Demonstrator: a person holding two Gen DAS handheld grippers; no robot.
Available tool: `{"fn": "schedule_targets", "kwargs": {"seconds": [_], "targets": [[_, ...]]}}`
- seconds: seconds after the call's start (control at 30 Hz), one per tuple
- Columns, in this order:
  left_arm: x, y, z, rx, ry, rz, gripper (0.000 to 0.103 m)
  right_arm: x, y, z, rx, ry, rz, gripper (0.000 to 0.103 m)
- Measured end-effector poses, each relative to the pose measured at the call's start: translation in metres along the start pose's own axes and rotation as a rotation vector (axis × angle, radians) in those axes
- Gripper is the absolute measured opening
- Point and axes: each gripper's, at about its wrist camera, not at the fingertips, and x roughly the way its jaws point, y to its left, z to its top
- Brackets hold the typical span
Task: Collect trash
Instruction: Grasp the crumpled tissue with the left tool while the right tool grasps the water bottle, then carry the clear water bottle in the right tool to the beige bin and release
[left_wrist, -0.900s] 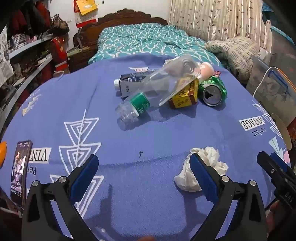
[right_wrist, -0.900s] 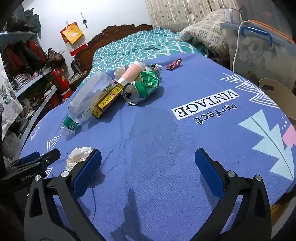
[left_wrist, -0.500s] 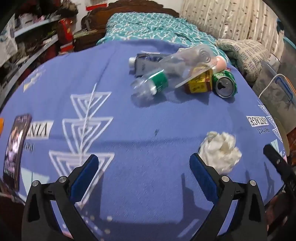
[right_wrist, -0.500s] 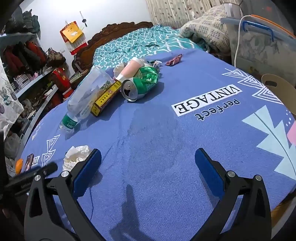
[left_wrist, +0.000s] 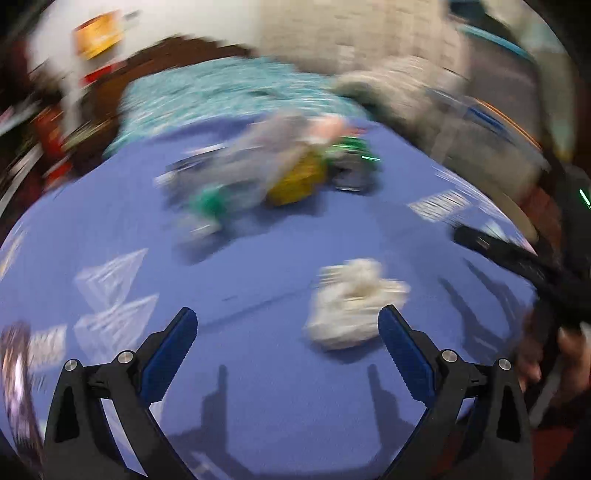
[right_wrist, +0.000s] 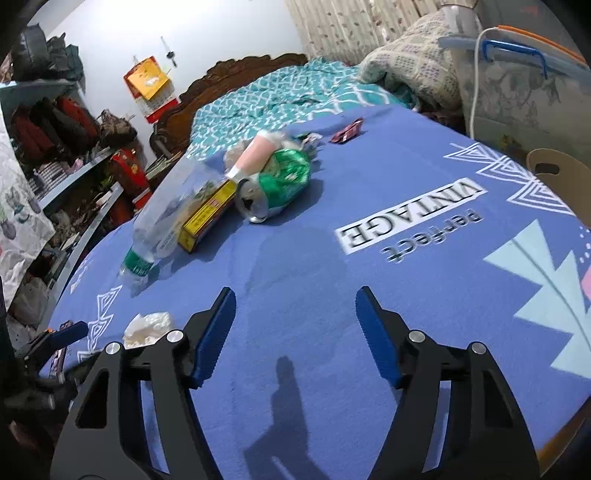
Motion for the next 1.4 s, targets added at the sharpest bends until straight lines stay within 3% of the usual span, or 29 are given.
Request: {"fn": "schedule_targets", "kwargs": {"seconds": [0.1,0.13,0.17,0.2,0.3,0.4,0.53,0.63,0.77,0.97,1.03,1.07,1.13,1.4], "targets": [[0.024,-0.022,0.005,0.075,0.041,-0.058,0.093,0.002,-0.004,0.007,0.003,0.007,-0.001,0.068],[0.03,-0.026,0.008,0.083,0.056,-0.078,0.081,0.003,-0.004,0.011,0.0,0.014,0.007,0.067],[0.039,-0.029,0.011,0.089,0.079,-0.103,0.057,0.005,-0.003,0.016,-0.007,0.024,0.022,0.065],[0.045,-0.029,0.012,0.089,0.099,-0.108,0.053,0.008,-0.001,0.021,-0.017,0.033,0.037,0.062],[0.043,-0.017,0.02,0.039,0.063,-0.143,0.05,0.018,0.015,0.037,-0.067,0.063,0.091,0.059],[0.022,0.012,0.017,-0.025,-0.009,-0.126,0.049,0.035,0.043,0.058,-0.106,0.086,0.165,0.06],[0.0,0.058,0.017,-0.123,-0.074,-0.047,0.05,0.076,0.084,0.078,0.0,0.235,0.388,0.061],[-0.012,0.103,0.019,-0.207,-0.104,0.027,0.05,0.108,0.122,0.067,0.033,0.339,0.455,0.062],[-0.028,0.143,0.017,-0.295,-0.143,0.061,0.05,0.141,0.156,0.051,0.128,0.386,0.412,0.081],[-0.039,0.162,0.001,-0.331,-0.144,0.05,0.05,0.179,0.191,0.032,0.23,0.397,0.33,0.082],[-0.042,0.167,-0.005,-0.343,-0.138,0.048,0.05,0.181,0.198,0.032,0.207,0.361,0.293,0.067],[-0.046,0.17,-0.008,-0.351,-0.139,0.045,0.05,0.185,0.199,0.03,0.211,0.373,0.322,0.052],[-0.045,0.169,-0.009,-0.356,-0.139,0.042,0.05,0.182,0.198,0.025,0.232,0.382,0.353,0.051],[-0.035,0.138,-0.006,-0.323,-0.109,-0.016,0.05,0.097,0.152,0.021,-0.053,0.286,0.332,0.048]]}}
